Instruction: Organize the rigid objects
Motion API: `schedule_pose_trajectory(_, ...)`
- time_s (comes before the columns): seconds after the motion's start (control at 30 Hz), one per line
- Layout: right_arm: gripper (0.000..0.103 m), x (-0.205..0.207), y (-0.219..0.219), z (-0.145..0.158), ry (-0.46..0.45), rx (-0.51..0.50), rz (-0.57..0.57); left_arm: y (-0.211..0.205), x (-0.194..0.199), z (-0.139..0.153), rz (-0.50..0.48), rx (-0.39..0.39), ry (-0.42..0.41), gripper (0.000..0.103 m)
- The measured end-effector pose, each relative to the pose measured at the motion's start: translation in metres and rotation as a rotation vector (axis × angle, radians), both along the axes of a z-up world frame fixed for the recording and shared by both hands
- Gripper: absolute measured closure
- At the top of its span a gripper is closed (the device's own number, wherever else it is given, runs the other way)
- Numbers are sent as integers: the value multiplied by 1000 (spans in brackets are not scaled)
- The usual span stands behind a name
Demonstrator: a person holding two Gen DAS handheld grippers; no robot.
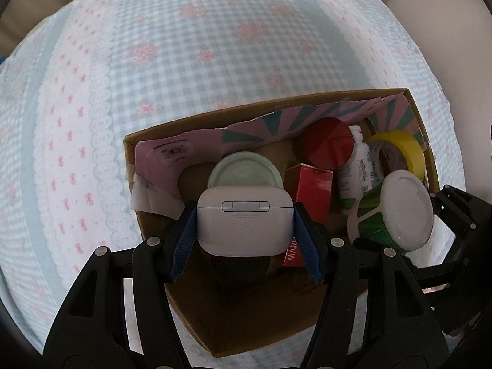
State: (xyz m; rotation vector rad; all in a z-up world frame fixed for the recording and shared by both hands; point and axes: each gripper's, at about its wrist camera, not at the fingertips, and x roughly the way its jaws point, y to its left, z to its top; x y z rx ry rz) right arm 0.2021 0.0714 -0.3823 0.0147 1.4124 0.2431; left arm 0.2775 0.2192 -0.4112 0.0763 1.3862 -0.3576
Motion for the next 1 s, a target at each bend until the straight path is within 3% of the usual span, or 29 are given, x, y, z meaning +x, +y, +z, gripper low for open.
schedule_pose_trajectory(0.13, 36, -5, 1, -1, -5, 11, -9, -1, -5, 5, -14, 1, -13, 46)
schedule_pose_trajectory(0.17, 36, -6, 1, -1, -12, 13, -18, -1, -6, 6, -4, 5, -14, 39)
schedule_pose_trajectory(0.2, 28, -7, 0, 0, -18, 18, -26, 1, -7, 9, 10, 4, -25, 12)
schedule_pose_trajectory(0.23, 8, -9, -1, 3, -37, 30, -33, 4, -9, 14, 29, -2, -39, 0)
schedule_pose_trajectory(0.27, 0, -11, -2, 7, -64, 36, -35, 7, -12, 20, 47, -21, -61, 0)
schedule_pose_trajectory(0.4, 0, -23, -1, 23, -142, 19, -12, 18, -20, 33, 76, -39, -87, 0)
schedule_pose_trajectory(0.77, 0, -47, -13, 55, -163, -14, -32, 30, -58, 55, 114, -46, -123, 0)
schedule_pose_trajectory(1.0, 0, -54, -15, 76, -170, -7, -22, 29, -82, 86, 133, -44, -170, 0)
